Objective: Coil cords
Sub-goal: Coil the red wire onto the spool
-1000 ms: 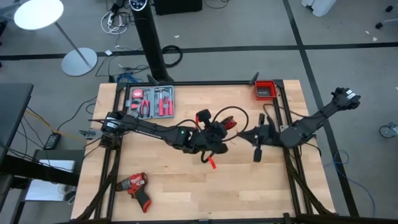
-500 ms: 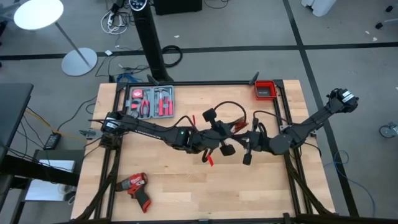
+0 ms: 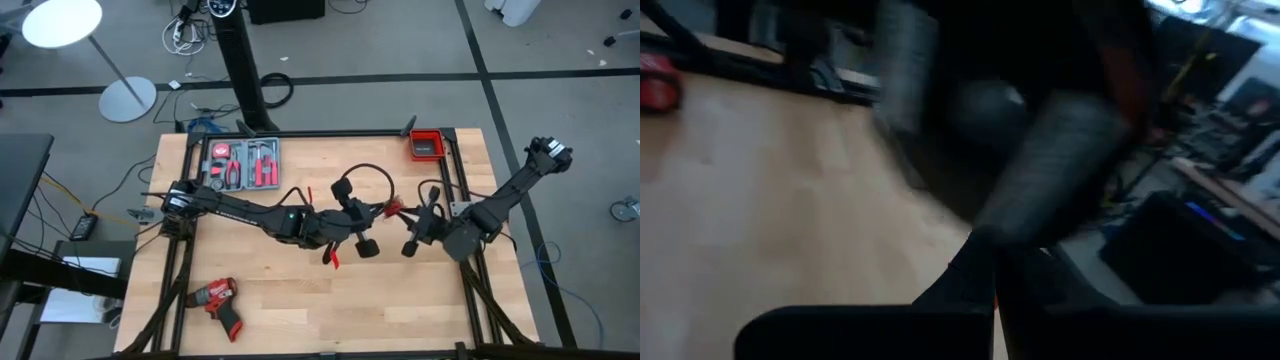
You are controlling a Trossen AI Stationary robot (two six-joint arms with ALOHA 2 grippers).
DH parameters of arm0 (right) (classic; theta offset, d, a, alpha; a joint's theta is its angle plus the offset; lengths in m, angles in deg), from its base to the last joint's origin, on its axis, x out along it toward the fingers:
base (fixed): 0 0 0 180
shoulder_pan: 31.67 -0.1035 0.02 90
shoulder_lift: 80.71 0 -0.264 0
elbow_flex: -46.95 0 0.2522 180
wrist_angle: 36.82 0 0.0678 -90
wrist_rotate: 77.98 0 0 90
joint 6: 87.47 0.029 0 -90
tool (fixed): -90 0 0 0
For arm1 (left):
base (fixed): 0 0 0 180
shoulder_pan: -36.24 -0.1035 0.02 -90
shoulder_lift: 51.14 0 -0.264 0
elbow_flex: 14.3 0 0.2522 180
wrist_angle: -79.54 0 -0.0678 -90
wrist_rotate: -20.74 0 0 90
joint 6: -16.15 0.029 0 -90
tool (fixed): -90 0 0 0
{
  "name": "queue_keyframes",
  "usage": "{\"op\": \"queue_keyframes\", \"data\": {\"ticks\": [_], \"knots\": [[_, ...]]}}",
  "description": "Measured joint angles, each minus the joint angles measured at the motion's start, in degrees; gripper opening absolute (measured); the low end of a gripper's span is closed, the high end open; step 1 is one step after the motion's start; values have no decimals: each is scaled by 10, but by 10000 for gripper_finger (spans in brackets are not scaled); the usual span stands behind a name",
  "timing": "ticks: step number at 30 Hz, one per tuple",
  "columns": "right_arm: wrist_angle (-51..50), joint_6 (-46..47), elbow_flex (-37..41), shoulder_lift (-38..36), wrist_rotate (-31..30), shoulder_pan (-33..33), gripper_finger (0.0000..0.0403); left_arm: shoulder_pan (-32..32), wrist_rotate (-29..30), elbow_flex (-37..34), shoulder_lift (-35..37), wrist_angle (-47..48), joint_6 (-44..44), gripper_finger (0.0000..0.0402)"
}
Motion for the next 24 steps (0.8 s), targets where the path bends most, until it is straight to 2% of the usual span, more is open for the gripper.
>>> {"op": "queue_keyframes", "data": {"ticks": [3, 8, 16, 18, 21, 24], "knots": [[-47, 5, 0, -22, -31, -14, 0, 1, -30, 0, 0, 0, -13, 0], [-77, -19, 0, -42, -35, -24, 4, 6, -32, 0, 0, 11, -17, 0], [-76, -25, 0, -37, -90, 0, 58, 9, -47, 0, 0, -3, -5, 0], [-71, -17, 0, -37, -76, 7, 64, 9, -48, 0, 0, -10, 1, 0], [-78, 5, 0, -37, -21, 12, 50, 9, -47, 0, 0, -11, 2, 0], [-138, 82, 0, -37, 41, 12, 33, 9, -47, 0, 0, -11, 1, 0]]}}
